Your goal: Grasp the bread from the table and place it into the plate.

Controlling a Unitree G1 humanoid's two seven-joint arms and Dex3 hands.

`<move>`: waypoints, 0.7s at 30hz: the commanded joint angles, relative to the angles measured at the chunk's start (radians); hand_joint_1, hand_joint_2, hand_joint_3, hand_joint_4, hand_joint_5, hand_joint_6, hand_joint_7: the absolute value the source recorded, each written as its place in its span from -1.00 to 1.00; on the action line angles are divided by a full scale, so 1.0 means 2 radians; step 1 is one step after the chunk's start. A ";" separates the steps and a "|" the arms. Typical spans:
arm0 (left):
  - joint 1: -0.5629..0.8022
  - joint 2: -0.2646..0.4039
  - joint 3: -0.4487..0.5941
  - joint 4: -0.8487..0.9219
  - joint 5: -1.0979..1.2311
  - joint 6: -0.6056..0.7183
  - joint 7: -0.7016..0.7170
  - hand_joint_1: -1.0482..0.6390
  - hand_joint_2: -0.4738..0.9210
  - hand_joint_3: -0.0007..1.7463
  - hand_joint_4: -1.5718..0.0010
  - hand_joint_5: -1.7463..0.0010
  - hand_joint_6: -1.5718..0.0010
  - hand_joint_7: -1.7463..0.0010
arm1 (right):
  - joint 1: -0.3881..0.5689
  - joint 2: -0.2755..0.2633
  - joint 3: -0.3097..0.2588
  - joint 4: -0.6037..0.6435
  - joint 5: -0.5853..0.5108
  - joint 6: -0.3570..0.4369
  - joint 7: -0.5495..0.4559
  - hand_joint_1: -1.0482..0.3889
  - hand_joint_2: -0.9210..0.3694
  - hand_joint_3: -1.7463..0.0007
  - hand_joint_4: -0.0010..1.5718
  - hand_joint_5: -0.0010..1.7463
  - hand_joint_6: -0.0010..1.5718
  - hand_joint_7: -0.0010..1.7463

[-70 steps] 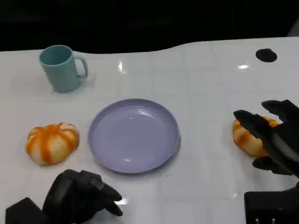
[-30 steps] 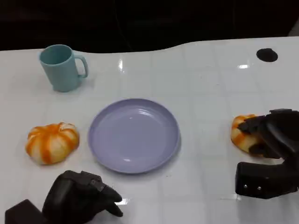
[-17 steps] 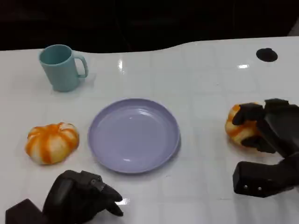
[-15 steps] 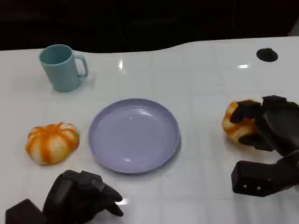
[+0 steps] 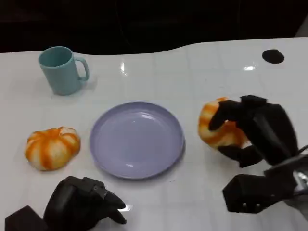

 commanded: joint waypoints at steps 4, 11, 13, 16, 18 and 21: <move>0.005 0.009 0.003 -0.003 -0.003 -0.003 0.000 -1.00 0.98 -1.00 -0.85 0.28 -1.00 0.73 | 0.004 0.003 -0.012 -0.011 0.006 -0.007 0.009 0.68 0.23 -0.73 0.34 1.00 0.21 0.66; 0.007 0.006 -0.002 -0.008 0.000 0.001 0.003 -1.00 0.97 -1.00 -0.85 0.28 -1.00 0.73 | -0.103 0.104 0.042 0.118 -0.023 -0.034 -0.033 0.49 0.23 -0.80 0.36 1.00 0.13 0.82; 0.007 0.005 -0.002 -0.008 0.000 0.000 0.003 -1.00 0.97 -1.00 -0.85 0.28 -1.00 0.74 | -0.119 0.114 0.048 0.146 -0.025 -0.043 -0.041 0.47 0.22 -0.79 0.35 1.00 0.12 0.82; 0.008 0.004 -0.003 -0.010 0.002 0.002 0.005 -1.00 0.97 -1.00 -0.85 0.28 -1.00 0.74 | -0.139 0.131 0.055 0.183 -0.027 -0.050 -0.047 0.41 0.20 -0.77 0.33 1.00 0.11 0.80; 0.009 0.003 -0.004 -0.012 0.000 0.005 0.003 -1.00 0.96 -1.00 -0.85 0.28 -1.00 0.74 | -0.148 0.139 0.058 0.200 -0.025 -0.052 -0.047 0.37 0.16 -0.75 0.33 1.00 0.10 0.83; 0.010 0.002 -0.004 -0.015 -0.002 0.009 0.003 -1.00 0.95 -1.00 -0.85 0.28 -1.00 0.73 | -0.158 0.150 0.066 0.218 -0.029 -0.051 -0.050 0.34 0.13 -0.72 0.30 1.00 0.08 0.81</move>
